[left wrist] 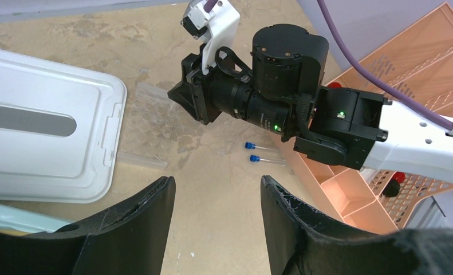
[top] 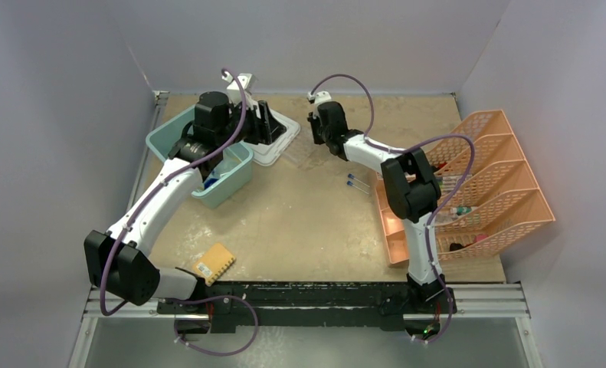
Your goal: Organize the chemistry lab equipment
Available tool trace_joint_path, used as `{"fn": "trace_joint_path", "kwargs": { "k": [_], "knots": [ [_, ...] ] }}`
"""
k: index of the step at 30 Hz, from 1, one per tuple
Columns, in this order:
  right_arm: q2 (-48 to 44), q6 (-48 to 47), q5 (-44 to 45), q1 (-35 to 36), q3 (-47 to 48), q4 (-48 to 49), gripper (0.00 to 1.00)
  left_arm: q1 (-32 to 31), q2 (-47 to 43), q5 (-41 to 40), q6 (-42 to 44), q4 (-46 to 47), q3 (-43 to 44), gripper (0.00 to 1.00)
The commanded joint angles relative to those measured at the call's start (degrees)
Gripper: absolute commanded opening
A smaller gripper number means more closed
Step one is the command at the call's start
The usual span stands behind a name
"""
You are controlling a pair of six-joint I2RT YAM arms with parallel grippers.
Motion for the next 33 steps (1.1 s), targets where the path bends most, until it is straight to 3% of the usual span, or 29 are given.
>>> {"fn": "trace_joint_path", "kwargs": {
  "k": [1,7,18,33],
  "knots": [
    [-3.06,-1.12,2.23,-0.08,-2.01,4.39,0.04,-0.21,-0.08,1.25,0.05,3.44,0.22,0.56],
    [-3.46,-1.74,3.58,0.03,-3.49,5.44,0.04,-0.30,-0.06,1.51,-0.13,3.73,-0.06,0.55],
    [-6.80,-5.05,17.33,0.28,-7.41,6.05,0.04,-0.64,-0.20,1.74,-0.21,4.02,-0.55,0.56],
    [-8.21,2.49,12.33,-1.18,-11.85,9.50,0.09,-0.83,-0.17,2.02,-0.26,4.01,-0.66,0.56]
  ]
}}
